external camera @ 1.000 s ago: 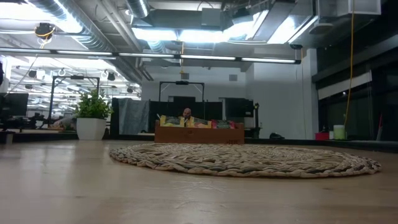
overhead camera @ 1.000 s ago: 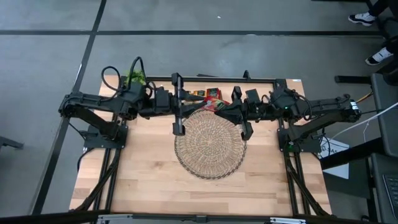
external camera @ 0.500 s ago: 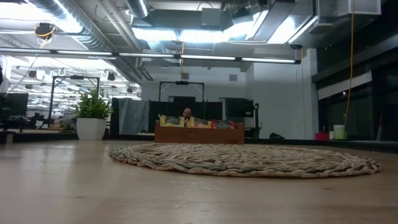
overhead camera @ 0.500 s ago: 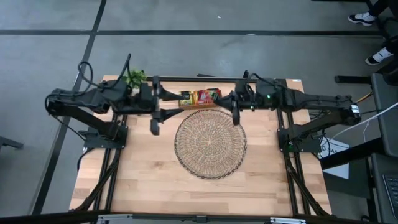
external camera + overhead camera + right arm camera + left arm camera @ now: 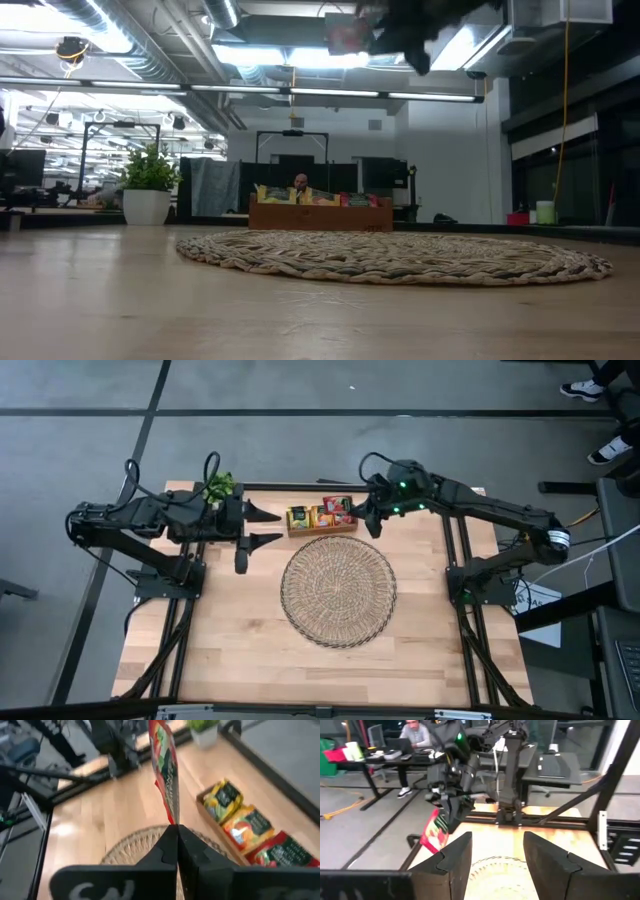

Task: Pick & Place Tea
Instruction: Put the red tea bag into the right of the wooden organizer

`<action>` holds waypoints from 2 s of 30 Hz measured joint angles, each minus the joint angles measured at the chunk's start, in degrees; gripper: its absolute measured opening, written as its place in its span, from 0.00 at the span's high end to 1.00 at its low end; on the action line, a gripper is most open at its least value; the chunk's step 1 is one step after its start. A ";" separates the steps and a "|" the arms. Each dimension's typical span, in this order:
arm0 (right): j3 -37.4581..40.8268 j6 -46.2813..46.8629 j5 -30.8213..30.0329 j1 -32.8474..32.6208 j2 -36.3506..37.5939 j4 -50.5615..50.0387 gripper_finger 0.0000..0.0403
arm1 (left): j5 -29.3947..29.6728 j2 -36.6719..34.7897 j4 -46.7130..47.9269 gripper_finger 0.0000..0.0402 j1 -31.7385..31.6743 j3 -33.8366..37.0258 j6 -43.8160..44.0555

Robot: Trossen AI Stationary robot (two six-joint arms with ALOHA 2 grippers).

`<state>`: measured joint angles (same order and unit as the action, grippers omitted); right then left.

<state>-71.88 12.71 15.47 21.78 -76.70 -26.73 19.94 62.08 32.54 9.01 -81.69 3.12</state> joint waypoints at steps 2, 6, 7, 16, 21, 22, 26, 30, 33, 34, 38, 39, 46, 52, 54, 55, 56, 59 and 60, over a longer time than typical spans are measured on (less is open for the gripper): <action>-0.13 -2.29 2.90 1.94 -1.82 -0.77 1.00 | 0.90 -0.02 0.39 0.57 -0.56 0.00 -0.51; -3.45 -9.48 4.16 5.27 -6.54 -8.01 1.00 | 1.65 -0.10 0.78 0.58 -1.90 0.00 -1.32; -4.74 -11.99 4.18 5.95 -7.81 -10.35 1.00 | 1.67 -0.16 0.75 0.58 -2.40 0.00 -1.32; -17.63 -28.13 2.85 10.79 -19.37 -25.45 1.00 | 1.72 -0.20 0.73 0.58 -7.37 0.00 -0.33; -24.86 -32.79 -0.29 11.99 -25.09 -31.66 1.00 | 1.71 -0.20 0.75 0.58 -9.71 0.00 -0.75; -26.21 -33.29 -0.89 12.14 -26.11 -32.68 1.00 | 1.62 -0.20 0.75 0.58 -10.04 0.00 -0.75; -31.29 -36.24 -1.69 12.64 -30.40 -36.94 1.00 | 0.50 -0.20 1.55 0.58 -10.96 0.00 -0.87; -35.02 -40.12 -5.31 12.56 -34.29 -40.92 1.00 | -0.05 -0.20 2.68 0.58 -11.26 0.00 -0.88; -36.55 -42.32 -6.06 12.56 -36.84 -42.94 1.00 | -0.08 -0.20 2.61 0.58 -11.27 0.00 -0.88; -36.69 -43.00 -6.08 12.56 -37.48 -42.98 1.00 | -0.08 -0.20 2.63 0.58 -11.27 0.00 -0.88; -36.73 -45.65 -7.50 12.56 -39.00 -43.68 1.00 | -0.10 -0.20 2.60 0.58 -11.27 0.00 -0.88; -36.74 -46.14 -8.29 12.56 -39.32 -44.01 1.00 | -0.10 -0.20 2.59 0.58 -11.27 0.00 -0.88; -36.83 -49.17 -11.60 12.56 -41.30 -45.22 1.00 | -0.10 -0.20 2.61 0.58 -11.27 0.00 -0.81; -36.81 -50.12 -14.58 12.56 -43.98 -46.31 1.00 | -0.10 -0.20 2.63 0.58 -11.27 0.00 -0.71; -36.81 -50.88 -14.80 12.56 -44.74 -46.44 1.00 | -0.10 -0.20 2.63 0.58 -11.27 0.00 -0.71; -36.81 -51.22 -15.20 12.42 -45.13 -46.46 1.00 | -0.10 -0.20 2.63 0.58 -11.27 0.00 -0.71; -36.81 -51.69 -15.72 12.29 -45.42 -46.46 1.00 | -0.10 -0.20 2.63 0.58 -11.27 0.00 -0.71; -36.81 -52.00 -17.28 11.91 -45.92 -46.53 1.00 | -0.10 -0.20 2.63 0.58 -11.27 0.00 -0.71; -36.81 -52.02 -17.34 11.89 -45.98 -46.53 1.00 | -0.10 -0.20 2.65 0.58 -11.27 0.00 -0.68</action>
<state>-108.68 -39.31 -1.87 33.67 -122.68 -73.25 19.84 61.89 35.19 -2.26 -81.69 2.44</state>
